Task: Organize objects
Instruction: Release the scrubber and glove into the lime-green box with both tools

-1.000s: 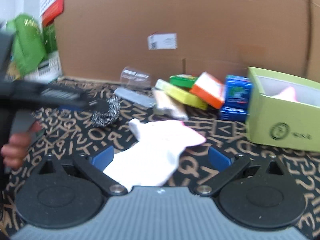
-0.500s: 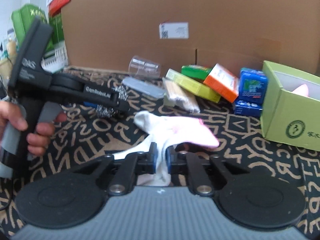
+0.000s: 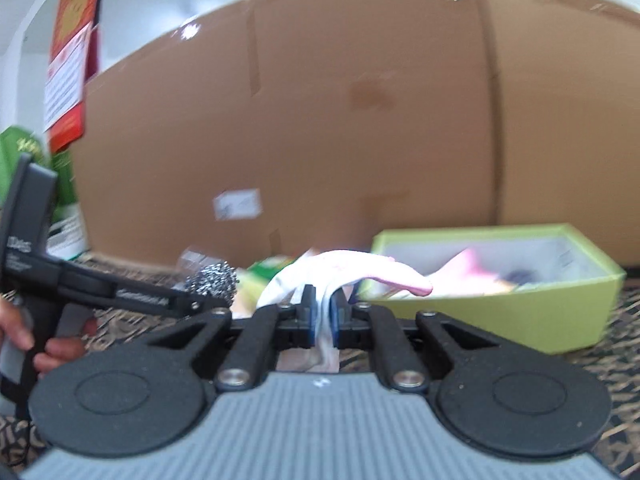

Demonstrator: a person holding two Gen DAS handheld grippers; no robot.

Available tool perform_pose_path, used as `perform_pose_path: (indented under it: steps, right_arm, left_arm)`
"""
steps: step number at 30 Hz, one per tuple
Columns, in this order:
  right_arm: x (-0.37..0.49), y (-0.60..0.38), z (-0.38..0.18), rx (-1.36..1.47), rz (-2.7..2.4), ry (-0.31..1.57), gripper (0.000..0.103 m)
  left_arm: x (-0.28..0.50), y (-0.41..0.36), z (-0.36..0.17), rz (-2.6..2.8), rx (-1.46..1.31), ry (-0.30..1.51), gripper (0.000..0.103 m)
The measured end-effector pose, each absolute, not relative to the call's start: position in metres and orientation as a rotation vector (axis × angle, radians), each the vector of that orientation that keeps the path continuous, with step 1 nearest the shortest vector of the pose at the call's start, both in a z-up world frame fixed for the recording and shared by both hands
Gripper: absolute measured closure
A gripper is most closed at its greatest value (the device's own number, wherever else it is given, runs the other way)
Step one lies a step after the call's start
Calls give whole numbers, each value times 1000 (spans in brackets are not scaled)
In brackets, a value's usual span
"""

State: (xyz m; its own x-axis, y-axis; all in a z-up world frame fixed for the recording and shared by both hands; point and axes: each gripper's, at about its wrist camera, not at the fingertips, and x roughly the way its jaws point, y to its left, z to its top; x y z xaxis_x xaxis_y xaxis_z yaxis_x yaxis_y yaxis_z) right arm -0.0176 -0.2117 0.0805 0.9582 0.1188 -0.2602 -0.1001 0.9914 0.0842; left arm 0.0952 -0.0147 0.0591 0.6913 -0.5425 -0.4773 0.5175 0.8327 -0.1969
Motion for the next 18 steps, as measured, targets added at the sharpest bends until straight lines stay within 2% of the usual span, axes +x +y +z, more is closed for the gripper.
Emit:
perform_pose_path:
  steps: [8,18]
  right_arm:
    - [6,-285,102,32,-83,223,96]
    - [89,-344,99,-17,-200,245,96]
  left_arm:
    - [116,-105,89,-713,-11,497,66]
    - [173,-175,76,-672,20,524,66]
